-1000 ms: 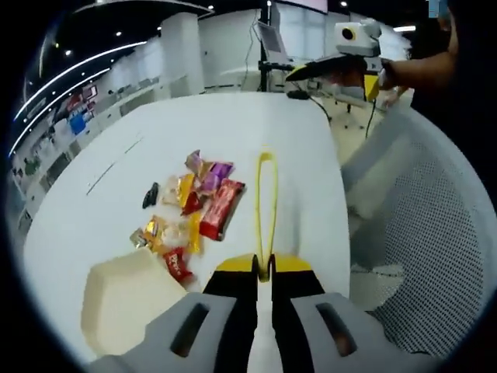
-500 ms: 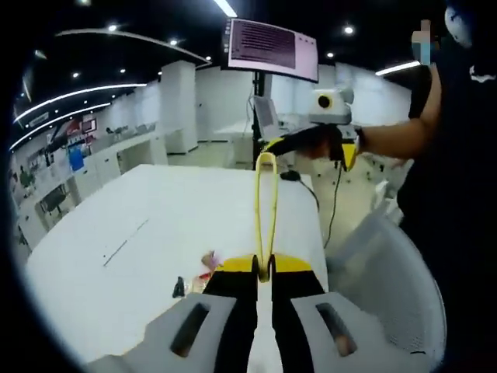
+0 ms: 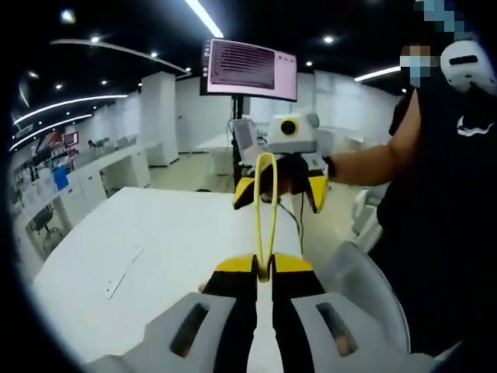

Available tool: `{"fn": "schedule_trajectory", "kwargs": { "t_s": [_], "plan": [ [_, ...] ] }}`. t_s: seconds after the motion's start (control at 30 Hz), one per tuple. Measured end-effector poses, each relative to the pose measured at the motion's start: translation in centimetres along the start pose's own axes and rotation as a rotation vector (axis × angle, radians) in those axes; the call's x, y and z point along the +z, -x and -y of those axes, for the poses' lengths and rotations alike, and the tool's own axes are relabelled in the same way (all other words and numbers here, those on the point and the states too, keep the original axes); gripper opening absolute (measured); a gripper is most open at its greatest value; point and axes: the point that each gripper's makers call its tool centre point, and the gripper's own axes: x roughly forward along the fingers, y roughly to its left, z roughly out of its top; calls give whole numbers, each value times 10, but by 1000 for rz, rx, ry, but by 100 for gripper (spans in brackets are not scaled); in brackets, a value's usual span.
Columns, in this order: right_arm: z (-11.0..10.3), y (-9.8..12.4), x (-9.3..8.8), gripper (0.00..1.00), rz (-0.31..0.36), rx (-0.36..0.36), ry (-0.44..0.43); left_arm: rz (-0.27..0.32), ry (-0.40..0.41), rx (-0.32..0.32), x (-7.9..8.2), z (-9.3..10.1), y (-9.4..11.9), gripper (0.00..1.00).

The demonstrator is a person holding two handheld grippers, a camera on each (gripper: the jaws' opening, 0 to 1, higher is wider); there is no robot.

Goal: Place the target food into the container with the food tongs after gripping and lifting it, then release it inside without dropping or visibly crushing the food.

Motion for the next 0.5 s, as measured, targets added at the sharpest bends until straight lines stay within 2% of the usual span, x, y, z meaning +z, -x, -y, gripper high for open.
{"fn": "schedule_trajectory", "kwargs": {
  "t_s": [0.23,0.5],
  "plan": [
    [-11,-16,0,39,0,56,-7,-37,11,-44,-6,12,-4,0],
    [-23,-26,-1,30,-11,110,4,-29,8,-81,6,24,-8,0]
  ]
}}
